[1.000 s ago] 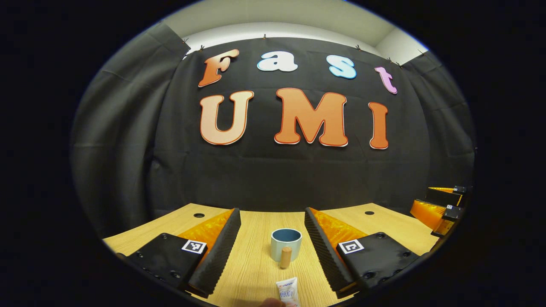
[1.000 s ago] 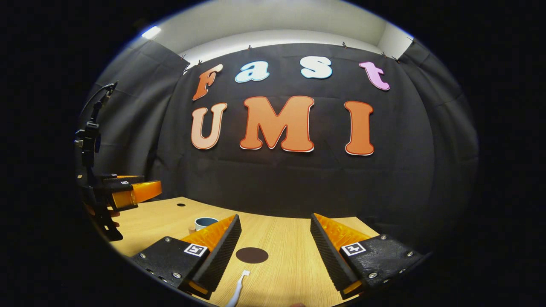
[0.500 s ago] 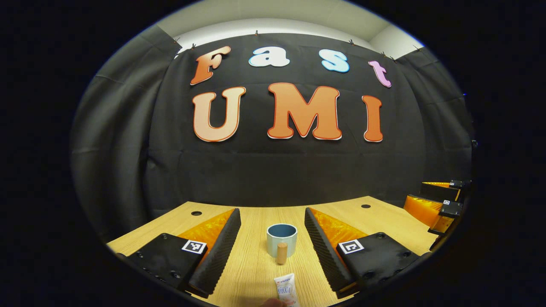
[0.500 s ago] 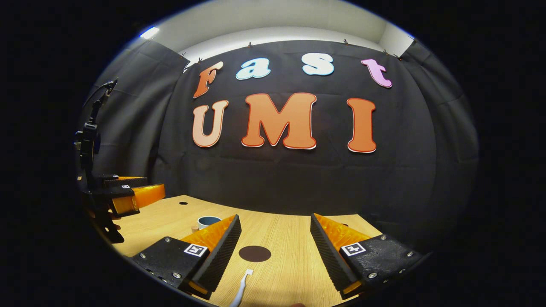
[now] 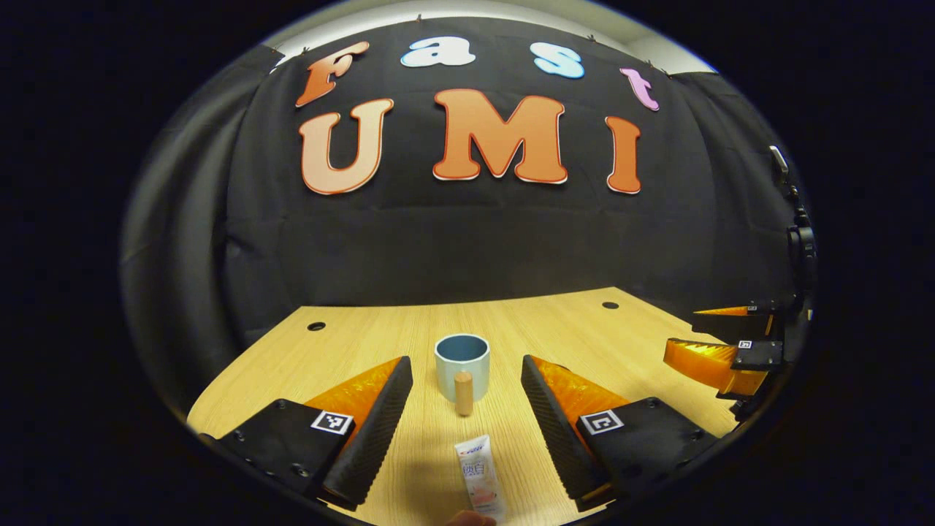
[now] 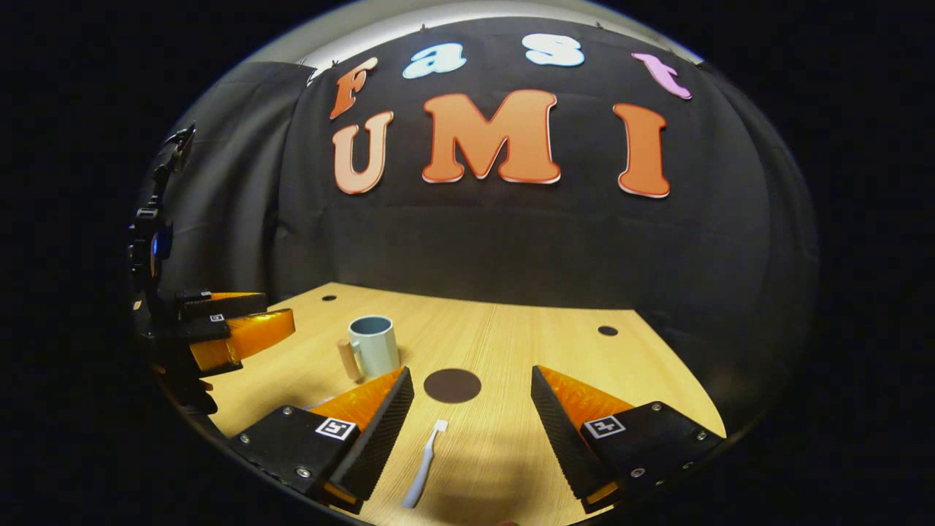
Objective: Put the toothbrush and toothpaste on the desktop into the cup, then pick up the cup and place it on the coaster on the desktop.
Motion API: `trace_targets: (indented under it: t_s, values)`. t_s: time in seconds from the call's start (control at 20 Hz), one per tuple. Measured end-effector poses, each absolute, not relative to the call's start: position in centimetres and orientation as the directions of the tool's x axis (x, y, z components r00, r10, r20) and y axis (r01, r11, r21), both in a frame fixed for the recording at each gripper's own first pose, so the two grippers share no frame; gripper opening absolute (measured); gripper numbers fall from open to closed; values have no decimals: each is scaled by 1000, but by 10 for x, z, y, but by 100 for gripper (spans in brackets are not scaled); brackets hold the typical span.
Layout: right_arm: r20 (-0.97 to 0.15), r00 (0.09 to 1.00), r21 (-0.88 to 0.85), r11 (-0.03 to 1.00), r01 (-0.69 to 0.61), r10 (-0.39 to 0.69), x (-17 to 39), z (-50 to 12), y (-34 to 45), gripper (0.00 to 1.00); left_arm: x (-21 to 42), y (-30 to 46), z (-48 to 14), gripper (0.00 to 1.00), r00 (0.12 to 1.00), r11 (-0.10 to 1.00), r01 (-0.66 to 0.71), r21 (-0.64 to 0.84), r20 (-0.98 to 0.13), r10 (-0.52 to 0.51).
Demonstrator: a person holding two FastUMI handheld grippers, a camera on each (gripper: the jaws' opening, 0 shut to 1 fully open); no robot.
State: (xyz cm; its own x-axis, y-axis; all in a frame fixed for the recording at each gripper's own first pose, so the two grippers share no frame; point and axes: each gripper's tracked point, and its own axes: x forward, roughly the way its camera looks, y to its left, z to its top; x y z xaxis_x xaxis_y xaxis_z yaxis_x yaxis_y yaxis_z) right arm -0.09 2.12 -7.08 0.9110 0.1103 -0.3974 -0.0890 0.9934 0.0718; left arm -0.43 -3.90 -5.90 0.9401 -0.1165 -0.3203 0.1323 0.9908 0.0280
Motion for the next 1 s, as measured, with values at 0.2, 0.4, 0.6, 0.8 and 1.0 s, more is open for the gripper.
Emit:
trace_targets:
  t_s: [0.2,0.4,0.6,0.8,1.0]
  values:
    - [-471,872,125,989,-80,130,-3,-81,24,95,-6,-37,-82,98,897,992,121,20,-430,-101]
    - [-537,829,160,984,-81,156,-5,-91,24,93,-9,-41,-113,98,821,991,133,-18,-558,-120]
    - [-608,768,202,975,-95,201,-12,-107,31,88,-3,-44,-133,98,731,992,127,-23,-673,-109]
    - [-684,700,204,975,-87,205,-18,-127,36,86,3,-45,-136,98,636,990,136,-45,-762,-122]
    - [-733,639,203,971,-123,234,-24,-139,44,85,4,-45,-144,99,530,992,112,-61,-840,-111]
